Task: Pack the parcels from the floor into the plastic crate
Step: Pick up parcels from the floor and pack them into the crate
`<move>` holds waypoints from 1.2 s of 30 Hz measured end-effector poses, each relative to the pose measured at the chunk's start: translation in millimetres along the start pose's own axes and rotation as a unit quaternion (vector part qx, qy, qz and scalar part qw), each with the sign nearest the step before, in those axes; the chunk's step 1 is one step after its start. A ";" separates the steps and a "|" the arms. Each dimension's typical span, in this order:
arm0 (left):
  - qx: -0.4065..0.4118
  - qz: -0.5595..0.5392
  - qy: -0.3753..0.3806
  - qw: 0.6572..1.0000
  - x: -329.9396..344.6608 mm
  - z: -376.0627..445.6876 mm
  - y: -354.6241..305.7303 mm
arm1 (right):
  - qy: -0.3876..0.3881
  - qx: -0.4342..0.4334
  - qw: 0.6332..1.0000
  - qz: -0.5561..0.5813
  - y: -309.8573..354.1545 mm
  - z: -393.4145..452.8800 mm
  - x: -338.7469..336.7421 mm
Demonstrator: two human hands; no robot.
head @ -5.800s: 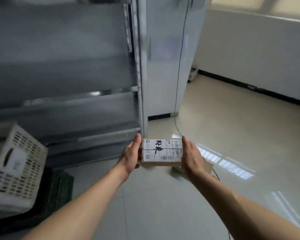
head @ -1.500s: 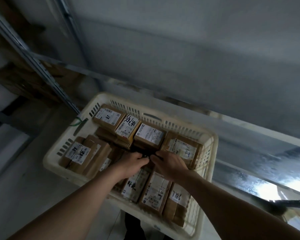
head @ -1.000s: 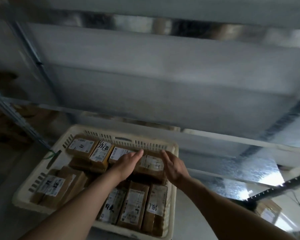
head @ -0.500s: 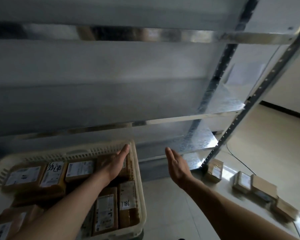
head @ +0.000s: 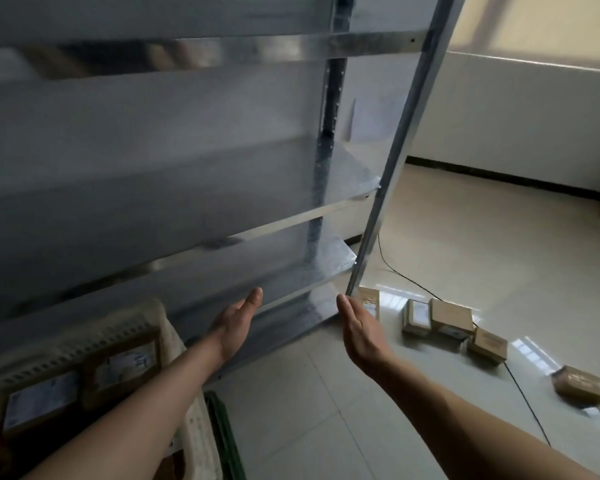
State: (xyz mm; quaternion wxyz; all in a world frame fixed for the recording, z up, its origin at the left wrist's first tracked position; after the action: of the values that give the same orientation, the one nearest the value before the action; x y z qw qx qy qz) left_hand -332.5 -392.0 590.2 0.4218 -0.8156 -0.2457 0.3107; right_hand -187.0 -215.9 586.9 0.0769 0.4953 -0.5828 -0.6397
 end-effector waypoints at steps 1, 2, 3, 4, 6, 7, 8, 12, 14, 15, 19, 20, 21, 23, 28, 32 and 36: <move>0.002 0.004 0.002 1.000 15.9 4.4 -8.3 | -0.002 -0.002 1.000 0.005 -9.1 5.1 -12.4; 0.003 0.009 0.006 1.000 32.0 9.5 -15.9 | -0.006 0.000 1.000 0.011 -18.7 10.5 -25.2; 0.004 0.013 0.008 1.000 47.0 14.5 -23.3 | -0.012 0.005 1.000 0.020 -27.9 15.2 -38.0; 0.005 0.018 0.011 1.000 62.4 19.3 -30.7 | -0.019 0.013 0.999 0.027 -37.8 19.5 -51.5; 0.010 0.030 0.015 0.999 93.2 27.6 -46.7 | -0.031 0.024 0.999 0.029 -55.4 25.9 -81.1; 0.012 0.036 0.019 0.999 109.0 31.6 -54.9 | -0.036 0.026 0.999 0.026 -64.2 29.0 -96.8; 0.014 0.042 0.023 0.999 125.2 35.3 -63.4 | -0.039 0.027 0.999 0.027 -71.9 31.4 -112.8; 0.030 0.066 0.042 0.997 191.1 48.4 -99.0 | -0.063 0.037 0.997 0.030 -105.7 42.1 -175.2; 0.038 0.073 0.064 0.995 224.9 52.9 -113.4 | -0.077 0.053 0.995 0.027 -127.5 45.0 -201.9; 0.036 0.078 0.077 0.993 241.6 54.3 -119.6 | -0.083 0.065 0.994 0.031 -138.8 45.5 -214.0; 0.018 0.097 0.127 0.987 301.2 60.5 -136.8 | -0.114 0.096 0.988 0.042 -175.9 48.2 -256.2; 0.022 0.093 0.137 0.986 314.8 64.4 -141.6 | -0.122 0.105 0.986 0.043 -183.8 49.3 -266.0; 0.026 0.094 0.145 0.985 326.8 68.9 -145.4 | -0.129 0.114 0.984 0.041 -190.6 50.4 -274.6; 0.025 0.108 0.166 0.980 349.4 77.7 -152.6 | -0.141 0.131 0.980 0.042 -205.8 52.2 -289.2; 0.034 0.147 0.217 0.964 396.7 113.9 -168.1 | -0.168 0.165 0.971 0.049 -237.2 64.1 -323.1; 0.040 0.162 0.234 0.958 429.3 156.5 -188.5 | -0.195 0.185 0.963 0.036 -257.3 92.3 -351.4; 0.062 0.165 0.243 0.954 457.4 201.1 -208.1 | -0.215 0.204 0.955 0.028 -269.1 126.0 -376.8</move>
State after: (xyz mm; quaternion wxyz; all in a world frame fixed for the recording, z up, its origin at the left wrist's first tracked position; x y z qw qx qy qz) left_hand -191.1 127.7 537.5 0.4609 -0.8680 0.0219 0.1834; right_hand 38.2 206.1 549.4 -0.1348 0.3350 -0.7172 -0.5960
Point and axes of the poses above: each hand's wrist, its own z-axis towards the middle knuckle, its own x-axis out of the palm, y = z × x, the point moved 9 cm from there along z, towards the middle knuckle, and after that the axes turned 2 degrees about -x, right-handed, at the moved point
